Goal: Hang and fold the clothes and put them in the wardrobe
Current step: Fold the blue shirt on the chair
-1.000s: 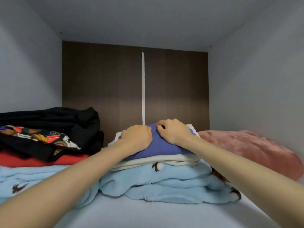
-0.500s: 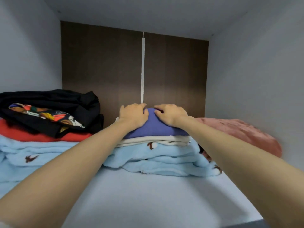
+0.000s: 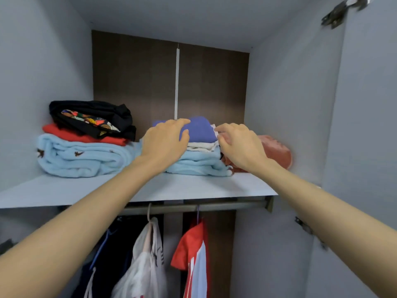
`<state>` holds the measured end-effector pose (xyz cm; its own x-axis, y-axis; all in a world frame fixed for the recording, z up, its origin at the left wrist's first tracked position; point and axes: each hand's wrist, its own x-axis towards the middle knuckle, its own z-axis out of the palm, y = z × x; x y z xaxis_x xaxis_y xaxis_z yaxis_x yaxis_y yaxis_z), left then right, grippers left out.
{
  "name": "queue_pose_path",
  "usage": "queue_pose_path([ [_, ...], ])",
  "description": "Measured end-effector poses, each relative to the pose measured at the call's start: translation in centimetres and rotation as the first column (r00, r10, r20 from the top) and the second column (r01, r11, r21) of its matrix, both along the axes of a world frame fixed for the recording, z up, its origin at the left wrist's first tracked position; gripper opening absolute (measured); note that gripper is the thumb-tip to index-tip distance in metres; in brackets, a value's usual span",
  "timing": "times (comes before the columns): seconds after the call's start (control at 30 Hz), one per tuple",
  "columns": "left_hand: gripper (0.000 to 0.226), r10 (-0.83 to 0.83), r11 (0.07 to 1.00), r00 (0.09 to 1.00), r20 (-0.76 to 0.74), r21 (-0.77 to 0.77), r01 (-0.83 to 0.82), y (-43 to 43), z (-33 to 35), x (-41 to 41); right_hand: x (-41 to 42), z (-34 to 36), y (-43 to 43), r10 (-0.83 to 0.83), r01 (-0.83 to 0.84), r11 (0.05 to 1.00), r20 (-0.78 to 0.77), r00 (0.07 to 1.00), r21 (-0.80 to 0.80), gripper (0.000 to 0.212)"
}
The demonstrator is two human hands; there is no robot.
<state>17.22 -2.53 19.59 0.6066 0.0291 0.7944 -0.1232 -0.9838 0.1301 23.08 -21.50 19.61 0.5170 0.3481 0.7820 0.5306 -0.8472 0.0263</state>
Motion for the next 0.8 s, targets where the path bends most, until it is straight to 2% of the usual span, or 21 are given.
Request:
queue_pose_path([
  [0.2,0.043,-0.078,0.996,0.996,0.030,0.038,0.077,-6.4,-6.3,-9.5,-9.5,-5.1,-5.8,-0.016,0.015,0.999,-0.003,1.000,-0.042,0.029],
  [0.33,0.044,-0.111,0.994,0.994,-0.012,0.016,0.111,-9.3,-9.6,-15.3,-16.5,-8.6,-9.3,-0.040,0.040,0.994,-0.001,0.999,-0.101,0.032],
  [0.57,0.044,-0.218,0.976,0.964,-0.156,-0.034,0.215,-13.7,-16.5,-24.4,-28.3,-16.0,-14.8,-0.098,0.091,0.994,-0.126,0.987,-0.058,0.031],
  [0.8,0.041,-0.397,0.918,0.872,-0.287,-0.116,0.379,-16.5,-23.3,-34.6,-42.1,-25.6,-18.0,-0.255,0.259,0.966,-0.284,0.924,-0.023,0.028],
])
